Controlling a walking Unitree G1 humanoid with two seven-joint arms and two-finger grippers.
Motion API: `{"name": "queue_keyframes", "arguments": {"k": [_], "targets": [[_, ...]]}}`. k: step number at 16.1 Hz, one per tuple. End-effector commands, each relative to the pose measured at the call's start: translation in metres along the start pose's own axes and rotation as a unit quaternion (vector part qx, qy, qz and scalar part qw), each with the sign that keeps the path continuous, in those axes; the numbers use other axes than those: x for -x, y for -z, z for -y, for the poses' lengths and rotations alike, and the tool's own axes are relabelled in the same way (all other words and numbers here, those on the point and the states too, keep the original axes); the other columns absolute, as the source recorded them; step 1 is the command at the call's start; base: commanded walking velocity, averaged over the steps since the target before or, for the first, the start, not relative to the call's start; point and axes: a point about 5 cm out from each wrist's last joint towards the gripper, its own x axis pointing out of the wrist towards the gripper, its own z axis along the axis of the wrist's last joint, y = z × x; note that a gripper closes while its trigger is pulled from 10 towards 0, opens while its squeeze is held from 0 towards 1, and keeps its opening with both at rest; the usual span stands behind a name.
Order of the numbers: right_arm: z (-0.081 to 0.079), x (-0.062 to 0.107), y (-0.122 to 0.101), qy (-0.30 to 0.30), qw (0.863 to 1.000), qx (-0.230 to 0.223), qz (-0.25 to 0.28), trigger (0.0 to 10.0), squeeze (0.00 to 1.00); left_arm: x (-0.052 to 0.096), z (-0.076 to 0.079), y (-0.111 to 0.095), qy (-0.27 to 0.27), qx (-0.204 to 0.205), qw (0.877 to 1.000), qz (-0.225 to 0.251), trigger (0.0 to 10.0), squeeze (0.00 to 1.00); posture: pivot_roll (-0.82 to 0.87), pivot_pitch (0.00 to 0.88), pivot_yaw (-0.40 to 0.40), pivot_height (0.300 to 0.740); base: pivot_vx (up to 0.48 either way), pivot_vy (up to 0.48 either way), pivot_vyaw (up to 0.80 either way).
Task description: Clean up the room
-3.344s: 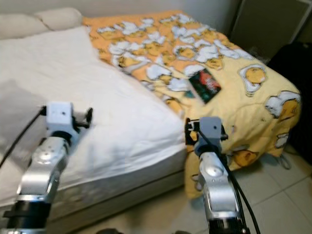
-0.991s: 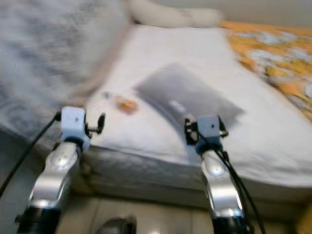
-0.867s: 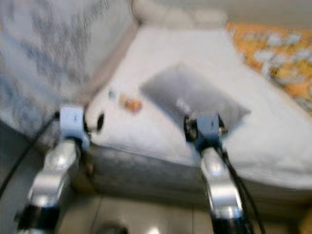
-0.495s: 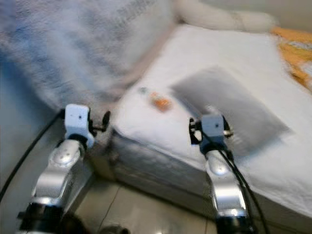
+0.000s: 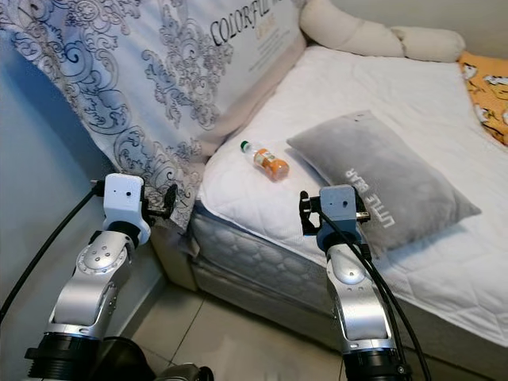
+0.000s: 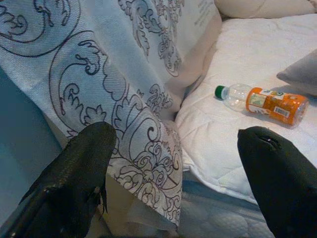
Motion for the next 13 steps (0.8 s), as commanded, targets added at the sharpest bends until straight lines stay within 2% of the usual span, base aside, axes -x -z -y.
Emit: {"name": "queue_keyframes", "arguments": {"k": [1,13], "targets": [[0.0003,-0.0006,0.0021,0.001,1.000,0.002,-0.010,10.0,0.00,-0.0007,-0.0010,-0.0046,0.002,-0.002,1.000,0.008,10.0,0.00,0.01,0.000,0.022,0.740,0.240,0.000,0.00],[0.0013,-0.0013,0.0041,0.006,1.000,0.004,-0.017,10.0,0.00,-0.0011,-0.0016,-0.0046,0.007,-0.001,1.000,0.007,10.0,0.00,0.01,0.000,0.024,0.740,0.288,0.000,0.00]]}}
